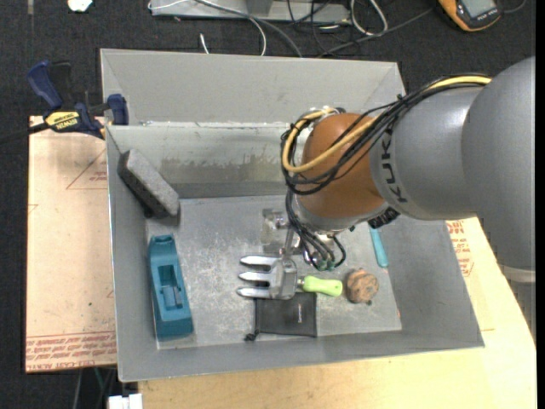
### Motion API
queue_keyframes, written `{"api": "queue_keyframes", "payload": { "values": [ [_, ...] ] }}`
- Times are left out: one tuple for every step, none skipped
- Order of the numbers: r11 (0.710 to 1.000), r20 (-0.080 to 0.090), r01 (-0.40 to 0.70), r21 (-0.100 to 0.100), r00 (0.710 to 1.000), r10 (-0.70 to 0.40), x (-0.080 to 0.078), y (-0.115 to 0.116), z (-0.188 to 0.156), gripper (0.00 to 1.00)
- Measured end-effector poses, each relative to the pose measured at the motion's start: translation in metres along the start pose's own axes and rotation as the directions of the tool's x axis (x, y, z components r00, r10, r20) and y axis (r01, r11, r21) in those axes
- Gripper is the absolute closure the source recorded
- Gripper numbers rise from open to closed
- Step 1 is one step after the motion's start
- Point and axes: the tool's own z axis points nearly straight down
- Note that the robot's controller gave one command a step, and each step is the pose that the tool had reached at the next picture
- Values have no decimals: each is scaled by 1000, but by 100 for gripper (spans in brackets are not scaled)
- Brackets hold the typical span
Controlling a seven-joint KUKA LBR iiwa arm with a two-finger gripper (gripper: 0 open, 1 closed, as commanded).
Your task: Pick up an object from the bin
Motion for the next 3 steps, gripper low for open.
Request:
{"api": "queue_keyframes", "payload": {
  "values": [
    [1000,3,22,-1,1000,-22,32,-39,11,0],
    [998,1,65,-4,998,-65,61,-47,15,100],
    [998,1,66,-4,998,-66,61,-47,15,100]
  ]
}}
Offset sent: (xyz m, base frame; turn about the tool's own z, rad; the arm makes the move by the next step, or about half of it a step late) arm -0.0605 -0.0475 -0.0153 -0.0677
